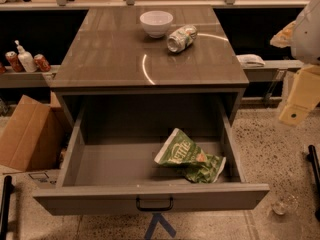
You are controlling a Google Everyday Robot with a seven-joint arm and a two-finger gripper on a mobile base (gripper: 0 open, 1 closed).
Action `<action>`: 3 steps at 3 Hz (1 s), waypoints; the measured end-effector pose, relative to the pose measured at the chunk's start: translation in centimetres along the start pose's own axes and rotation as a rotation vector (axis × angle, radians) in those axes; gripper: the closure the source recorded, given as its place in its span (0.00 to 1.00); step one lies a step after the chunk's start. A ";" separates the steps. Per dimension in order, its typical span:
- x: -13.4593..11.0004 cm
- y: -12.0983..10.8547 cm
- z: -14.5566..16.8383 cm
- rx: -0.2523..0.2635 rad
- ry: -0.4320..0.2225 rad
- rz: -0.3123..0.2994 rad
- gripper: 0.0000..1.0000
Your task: Pick green jalapeno chip bag from top drawer and place on counter
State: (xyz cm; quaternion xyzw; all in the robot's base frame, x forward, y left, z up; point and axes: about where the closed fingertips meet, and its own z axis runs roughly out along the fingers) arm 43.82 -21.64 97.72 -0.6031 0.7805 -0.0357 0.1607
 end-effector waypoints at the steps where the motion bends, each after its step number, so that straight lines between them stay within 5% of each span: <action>1: 0.0 0.0 0.0 0.000 0.000 0.000 0.00; 2: -0.5 0.1 2.9 -0.025 -0.028 -0.016 0.00; 3: -0.7 0.6 9.7 -0.083 -0.128 -0.036 0.00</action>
Offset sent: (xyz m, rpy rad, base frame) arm 0.0306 0.0288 -0.0971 0.0972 0.0709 0.0963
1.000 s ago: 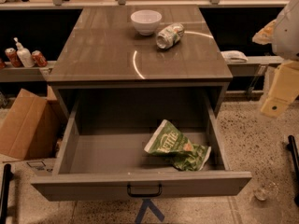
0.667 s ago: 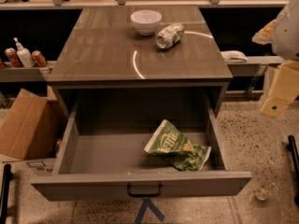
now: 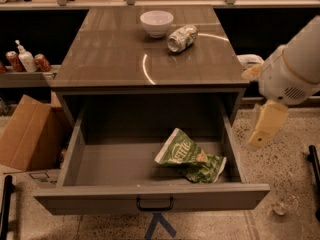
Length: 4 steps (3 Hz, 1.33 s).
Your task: Pick green jalapeno chip bag from top drawer and place on counter
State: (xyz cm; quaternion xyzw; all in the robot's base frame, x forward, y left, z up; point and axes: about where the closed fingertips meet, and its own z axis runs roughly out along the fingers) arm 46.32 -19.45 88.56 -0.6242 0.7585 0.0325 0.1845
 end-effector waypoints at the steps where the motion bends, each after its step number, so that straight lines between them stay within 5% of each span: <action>1: 0.5 0.2 7.2 -0.069 -0.118 -0.011 0.00; 2: 0.5 0.2 7.2 -0.069 -0.118 -0.011 0.00; 4: 2.2 -1.4 13.1 -0.126 -0.127 0.049 0.00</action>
Offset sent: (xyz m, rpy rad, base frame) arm 0.0106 0.0124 -0.0560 0.0993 0.0296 0.0422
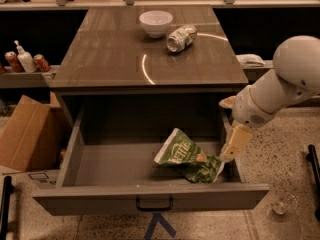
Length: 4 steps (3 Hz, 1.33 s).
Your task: Pick green jalapeno chip bag from top drawer and place on counter
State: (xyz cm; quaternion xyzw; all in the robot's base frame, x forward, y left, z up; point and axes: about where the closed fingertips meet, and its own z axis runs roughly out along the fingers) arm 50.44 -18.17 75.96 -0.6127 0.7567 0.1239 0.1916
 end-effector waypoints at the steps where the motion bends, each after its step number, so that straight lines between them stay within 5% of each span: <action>1: 1.0 -1.1 2.7 -0.025 -0.013 0.038 0.00; 4: 2.6 -2.5 11.1 -0.060 0.022 0.092 0.00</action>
Offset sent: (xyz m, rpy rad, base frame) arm 0.0326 0.0061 -0.1026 0.0241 0.1048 -0.0876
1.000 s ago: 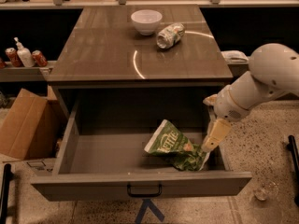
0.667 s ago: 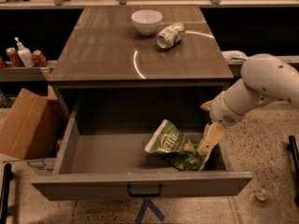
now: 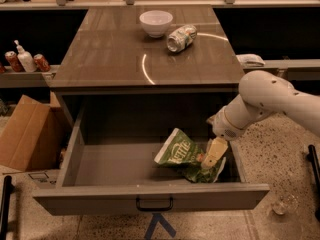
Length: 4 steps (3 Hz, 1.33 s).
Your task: Pick green jalapeno chip bag from top drawer and place on counter
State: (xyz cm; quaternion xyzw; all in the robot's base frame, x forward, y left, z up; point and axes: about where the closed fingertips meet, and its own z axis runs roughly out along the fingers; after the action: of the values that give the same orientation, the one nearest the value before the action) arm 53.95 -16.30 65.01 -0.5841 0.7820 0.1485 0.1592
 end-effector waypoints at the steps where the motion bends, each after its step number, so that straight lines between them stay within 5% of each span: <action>1: 0.1 -0.4 1.8 -0.010 0.008 0.002 0.00; 4: -0.1 0.2 3.0 -0.008 0.002 0.015 0.66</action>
Offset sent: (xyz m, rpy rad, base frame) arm 0.0082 0.0101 -0.0399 -0.0090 0.0323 -0.0093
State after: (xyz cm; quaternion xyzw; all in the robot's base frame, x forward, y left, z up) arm 54.01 -14.90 62.38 -0.5790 0.7859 0.1522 0.1549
